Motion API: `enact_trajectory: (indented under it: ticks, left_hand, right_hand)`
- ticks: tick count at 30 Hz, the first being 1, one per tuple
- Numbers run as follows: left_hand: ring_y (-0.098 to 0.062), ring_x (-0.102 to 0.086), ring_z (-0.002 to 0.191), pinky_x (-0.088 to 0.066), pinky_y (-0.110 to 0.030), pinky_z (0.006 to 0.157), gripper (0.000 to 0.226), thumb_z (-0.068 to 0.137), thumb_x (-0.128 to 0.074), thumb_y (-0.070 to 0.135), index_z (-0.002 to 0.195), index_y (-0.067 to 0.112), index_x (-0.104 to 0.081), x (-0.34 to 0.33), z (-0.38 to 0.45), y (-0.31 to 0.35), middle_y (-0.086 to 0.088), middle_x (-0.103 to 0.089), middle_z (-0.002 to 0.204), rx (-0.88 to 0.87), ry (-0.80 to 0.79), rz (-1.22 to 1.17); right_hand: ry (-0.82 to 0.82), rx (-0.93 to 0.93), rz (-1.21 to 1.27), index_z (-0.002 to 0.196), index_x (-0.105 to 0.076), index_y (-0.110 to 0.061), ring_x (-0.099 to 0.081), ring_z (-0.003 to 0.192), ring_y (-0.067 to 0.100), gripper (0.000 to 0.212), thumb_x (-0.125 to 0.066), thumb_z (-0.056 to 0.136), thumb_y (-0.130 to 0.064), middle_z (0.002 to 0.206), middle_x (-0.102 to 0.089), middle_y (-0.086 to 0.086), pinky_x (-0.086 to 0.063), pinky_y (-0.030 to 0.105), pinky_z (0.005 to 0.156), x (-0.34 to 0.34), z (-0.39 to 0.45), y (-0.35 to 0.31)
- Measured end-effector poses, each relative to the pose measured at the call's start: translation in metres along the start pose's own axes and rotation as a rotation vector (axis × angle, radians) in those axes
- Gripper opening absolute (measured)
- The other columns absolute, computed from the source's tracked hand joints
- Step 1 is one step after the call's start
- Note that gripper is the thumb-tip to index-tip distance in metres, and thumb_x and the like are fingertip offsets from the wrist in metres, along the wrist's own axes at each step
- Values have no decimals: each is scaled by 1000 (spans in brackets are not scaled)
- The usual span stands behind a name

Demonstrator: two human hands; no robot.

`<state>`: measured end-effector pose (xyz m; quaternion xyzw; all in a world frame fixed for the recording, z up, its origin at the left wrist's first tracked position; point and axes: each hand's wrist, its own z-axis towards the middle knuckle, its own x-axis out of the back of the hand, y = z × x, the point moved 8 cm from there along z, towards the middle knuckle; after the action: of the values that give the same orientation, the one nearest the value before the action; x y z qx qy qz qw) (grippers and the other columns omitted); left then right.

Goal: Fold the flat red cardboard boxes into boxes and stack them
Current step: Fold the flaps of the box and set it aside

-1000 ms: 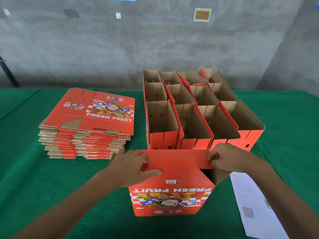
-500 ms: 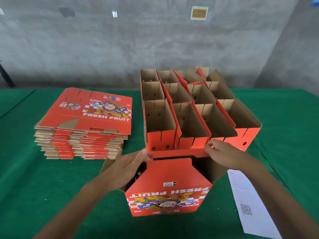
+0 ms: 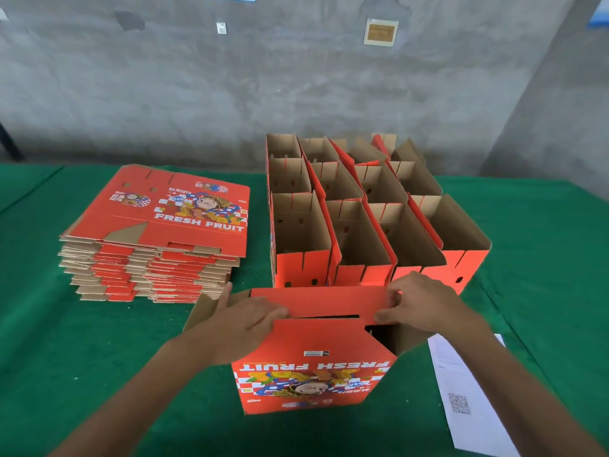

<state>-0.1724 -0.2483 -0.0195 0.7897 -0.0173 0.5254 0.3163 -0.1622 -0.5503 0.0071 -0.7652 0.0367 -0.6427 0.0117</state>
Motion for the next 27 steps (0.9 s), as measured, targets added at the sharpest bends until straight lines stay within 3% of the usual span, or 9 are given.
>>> enact_trajectory:
  ticks: [3,6,10,14,16,18,20,24,27]
  left_hand:
    - [-10,-13,157,22,-62,119,96,72,-9,100,155,54,-25,2,7,-4,24,-20,166,18,-78,230]
    - [-11,2,158,20,-66,118,120,55,-8,111,159,52,-17,-2,10,-11,25,-3,169,52,-181,341]
    - [-10,11,158,19,-69,117,119,57,-13,112,159,51,-14,-8,9,-12,26,1,169,67,-198,401]
    - [-14,12,158,22,-66,117,120,58,-14,112,160,48,-16,-9,4,-13,22,6,169,81,-222,419]
    - [-14,14,158,24,-66,116,122,57,-14,112,160,47,-19,-11,1,-12,21,8,169,72,-235,418]
    - [-14,15,158,23,-66,116,124,57,-13,112,160,45,-23,-14,2,-11,20,9,170,58,-234,414]
    - [-13,14,158,21,-66,118,123,57,-14,112,159,45,-25,-12,4,-9,20,8,170,61,-219,391]
    - [-9,1,158,13,-57,124,120,56,-13,112,155,47,-35,1,5,-10,22,-6,170,95,-104,379]
    - [-17,-21,155,-8,-53,125,122,59,-7,109,150,37,-47,32,-2,-9,10,-28,167,129,143,575]
  right_hand:
    - [-109,26,20,95,-72,-31,-62,93,17,15,-77,83,-38,107,-64,-4,-53,34,74,-1,-1,-5]
    - [-206,-27,64,107,-74,-27,-64,93,18,28,-65,83,-15,109,-67,0,-59,33,79,2,-4,1]
    - [-75,-45,-58,100,-61,-18,-63,83,20,15,-60,87,-27,97,-63,5,-49,31,65,-1,-3,-10]
    - [-152,-81,523,95,-67,-2,-72,54,19,42,-43,103,-36,67,-73,11,-52,24,50,-8,-9,-13]
    - [-166,-2,628,96,-71,-7,-73,62,14,33,-45,105,-26,74,-74,6,-58,24,60,-13,-15,-15]
    - [-127,166,516,103,-75,-20,-68,76,1,20,-55,102,-18,89,-71,-11,-54,18,74,-26,-20,-22]
    - [-23,288,399,111,-72,-33,-58,86,-4,17,-65,98,-25,100,-61,-21,-46,16,80,-43,-24,-28]
    - [273,427,308,120,-70,-35,-47,123,3,24,-68,97,-32,134,-54,-16,-39,27,105,-53,-28,-30]
    - [297,433,338,126,-70,-35,-42,141,14,28,-66,99,-31,151,-49,-12,-35,44,117,-57,-20,-22]
